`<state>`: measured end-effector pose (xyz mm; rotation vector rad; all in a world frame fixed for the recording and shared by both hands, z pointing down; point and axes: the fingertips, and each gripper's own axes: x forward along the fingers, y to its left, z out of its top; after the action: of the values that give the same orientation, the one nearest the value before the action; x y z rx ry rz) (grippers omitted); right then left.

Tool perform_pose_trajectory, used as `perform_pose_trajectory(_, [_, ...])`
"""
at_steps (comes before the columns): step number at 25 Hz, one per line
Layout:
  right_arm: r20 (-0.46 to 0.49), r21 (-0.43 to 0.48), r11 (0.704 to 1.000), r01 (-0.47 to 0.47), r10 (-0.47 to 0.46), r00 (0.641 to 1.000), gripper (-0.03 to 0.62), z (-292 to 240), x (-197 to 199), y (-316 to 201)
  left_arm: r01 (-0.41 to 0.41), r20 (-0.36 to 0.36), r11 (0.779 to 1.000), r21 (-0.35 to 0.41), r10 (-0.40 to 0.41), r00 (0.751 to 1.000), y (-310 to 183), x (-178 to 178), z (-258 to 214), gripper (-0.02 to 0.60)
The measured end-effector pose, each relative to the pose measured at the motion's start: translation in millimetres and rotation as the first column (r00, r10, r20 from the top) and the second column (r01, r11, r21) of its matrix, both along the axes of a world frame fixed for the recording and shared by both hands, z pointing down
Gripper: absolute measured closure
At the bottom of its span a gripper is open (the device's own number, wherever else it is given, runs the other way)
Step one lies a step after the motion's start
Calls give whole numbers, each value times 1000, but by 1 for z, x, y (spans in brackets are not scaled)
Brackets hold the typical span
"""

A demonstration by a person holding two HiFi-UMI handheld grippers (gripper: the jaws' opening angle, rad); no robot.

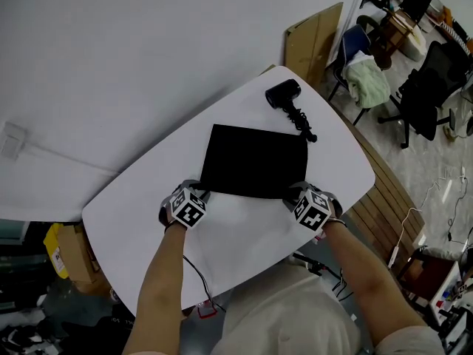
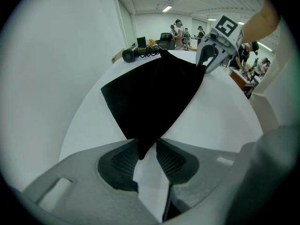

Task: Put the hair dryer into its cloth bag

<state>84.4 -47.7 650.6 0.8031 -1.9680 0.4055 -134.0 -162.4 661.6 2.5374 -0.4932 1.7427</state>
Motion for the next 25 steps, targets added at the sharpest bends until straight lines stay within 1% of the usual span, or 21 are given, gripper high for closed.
perform_pose_trajectory(1, [-4,5,1000,-7,7,1000,510,0,1,-1,3,4,1000,-1,-3,1000,0,-1,-1,472])
perform_pose_trajectory(3, [-5,13,1000,-12,12,1000,555,-1,0,-2,11,10,1000,-5,-11,1000,1,-4,-2,499])
perform_pose_trajectory(4, [-3,15,1000,-12,12,1000,562,-2,-1,-1,17,14,1000,-7,-17,1000,2,-6,-3,512])
perform_pose_trajectory(7, [19,19,1000,-3,2,1000,568,-7,-11,0,42,29,999,-13,-41,999,9,-22,-4,520])
perform_pose_trajectory(12, [56,26,999,45,-47,997,569,-14,-42,0,125,25,992,-25,-124,992,27,-62,-11,520])
perform_pose_trajectory(18, [73,42,990,137,-139,988,569,-18,-84,5,233,10,972,-10,-233,972,64,-116,-21,523])
perform_pose_trajectory(22, [88,48,978,202,-205,975,569,-19,-109,9,299,-1,954,-15,-299,954,95,-147,-23,523])
perform_pose_trajectory(25, [112,52,965,257,-261,959,569,-23,-131,16,354,-5,935,-24,-354,935,118,-172,-24,523])
